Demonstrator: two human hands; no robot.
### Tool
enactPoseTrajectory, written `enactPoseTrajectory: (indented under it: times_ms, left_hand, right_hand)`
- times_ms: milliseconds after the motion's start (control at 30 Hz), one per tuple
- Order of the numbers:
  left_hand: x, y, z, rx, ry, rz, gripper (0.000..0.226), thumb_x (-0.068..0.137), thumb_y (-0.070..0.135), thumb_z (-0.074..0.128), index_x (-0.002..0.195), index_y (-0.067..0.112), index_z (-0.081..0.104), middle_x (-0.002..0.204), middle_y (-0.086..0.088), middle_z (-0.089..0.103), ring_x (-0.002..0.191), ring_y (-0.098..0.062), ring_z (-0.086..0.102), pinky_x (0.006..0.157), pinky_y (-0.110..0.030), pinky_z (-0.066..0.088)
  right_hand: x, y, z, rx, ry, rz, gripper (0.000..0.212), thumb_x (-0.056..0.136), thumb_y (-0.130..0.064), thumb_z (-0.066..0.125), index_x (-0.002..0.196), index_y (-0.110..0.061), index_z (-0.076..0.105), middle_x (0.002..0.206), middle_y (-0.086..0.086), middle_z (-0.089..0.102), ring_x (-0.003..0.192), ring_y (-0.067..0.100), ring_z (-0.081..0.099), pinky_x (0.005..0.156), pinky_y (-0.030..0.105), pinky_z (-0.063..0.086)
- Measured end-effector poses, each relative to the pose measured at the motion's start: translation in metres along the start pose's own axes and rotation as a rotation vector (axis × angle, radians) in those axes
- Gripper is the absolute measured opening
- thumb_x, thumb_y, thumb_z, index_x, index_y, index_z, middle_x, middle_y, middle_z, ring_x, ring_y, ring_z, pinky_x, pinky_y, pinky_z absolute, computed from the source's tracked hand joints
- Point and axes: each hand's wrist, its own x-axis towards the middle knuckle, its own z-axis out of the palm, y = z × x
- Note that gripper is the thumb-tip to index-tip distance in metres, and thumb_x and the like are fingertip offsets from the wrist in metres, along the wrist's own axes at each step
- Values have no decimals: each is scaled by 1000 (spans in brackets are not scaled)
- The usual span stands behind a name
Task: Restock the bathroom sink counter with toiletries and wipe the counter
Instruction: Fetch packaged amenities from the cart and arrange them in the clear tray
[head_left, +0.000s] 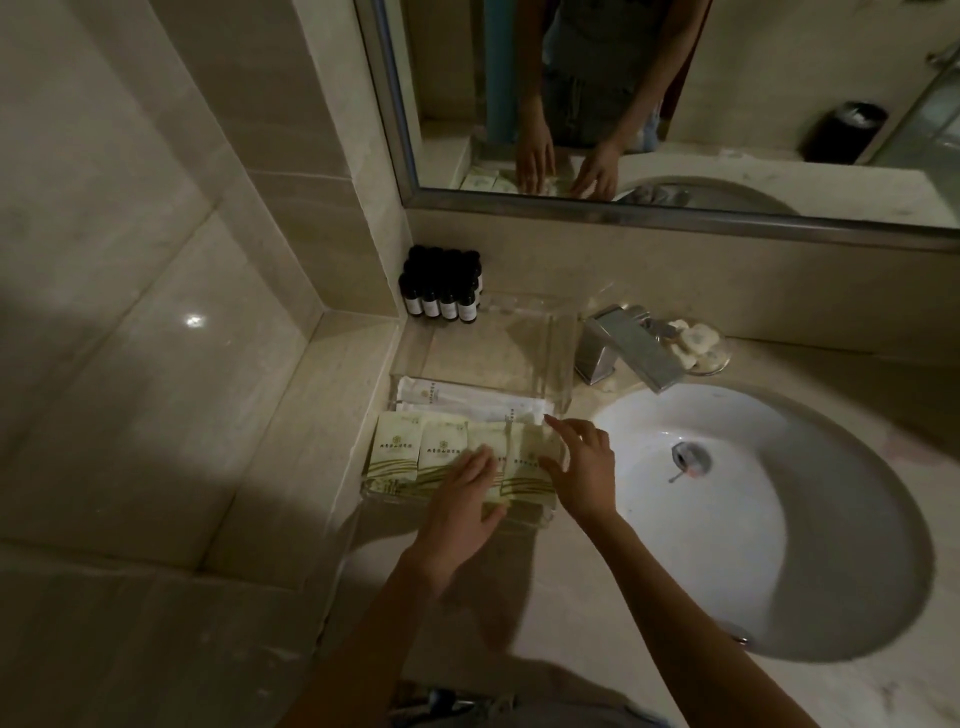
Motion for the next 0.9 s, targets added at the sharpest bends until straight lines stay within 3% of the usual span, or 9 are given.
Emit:
enactPoseTrajectory:
  times_ms: [100,267,433,567,667,767,900]
  left_hand:
    - [-1,0,-2,-17,21,22,66,96,39,51,152,27,17,160,10,2,148,-13,-4,120,-31,5]
    - [-4,-3,1,12,9,25,63,96,41,49,150,34,18,160,10,-1,148,-16,-5,117,-31,3]
    - [-1,-2,-1,36,-36,20,65,96,40,50,151,34,17,161,8,-2,148,-20,-7,116,-33,0]
    - [-1,-3,-11,-75,93,26,54,95,30,55,145,33,36,158,11,17,147,-13,7,119,-34,17]
    - [-1,-14,-18,-64,215,-27,57,94,28,54,147,33,31,160,9,10,148,-14,2,117,-38,27]
    - [1,-31,-22,4,184,-146,68,94,39,53,151,32,17,161,3,-6,147,-20,-12,120,-47,16]
    - [3,-43,-23,15,126,-264,78,93,52,48,153,32,3,159,-5,-17,145,-28,-21,118,-47,-2]
  right_hand:
    - [-9,-1,1,-47,48,-120,54,79,-22,75,131,-22,57,134,9,53,122,31,47,95,44,43]
    - [-29,11,12,-103,-38,-290,50,81,-16,73,129,-21,58,140,8,51,127,31,50,101,46,45]
    - [-27,10,16,-237,-81,-338,53,82,-14,71,132,-23,55,144,6,47,135,27,42,110,48,25]
    - [-22,7,14,-270,-121,-302,53,81,-11,70,130,-27,57,143,3,49,135,25,42,113,50,18]
    - [-20,4,13,-249,-124,-281,50,82,-15,70,129,-28,57,144,3,48,136,25,41,114,49,17]
    - [-22,1,13,-212,-93,-302,53,83,-16,69,133,-27,53,147,5,43,138,26,38,114,48,18]
    - [-24,-10,24,-227,-137,-384,59,91,-29,57,146,-28,36,155,7,27,143,26,21,115,45,17]
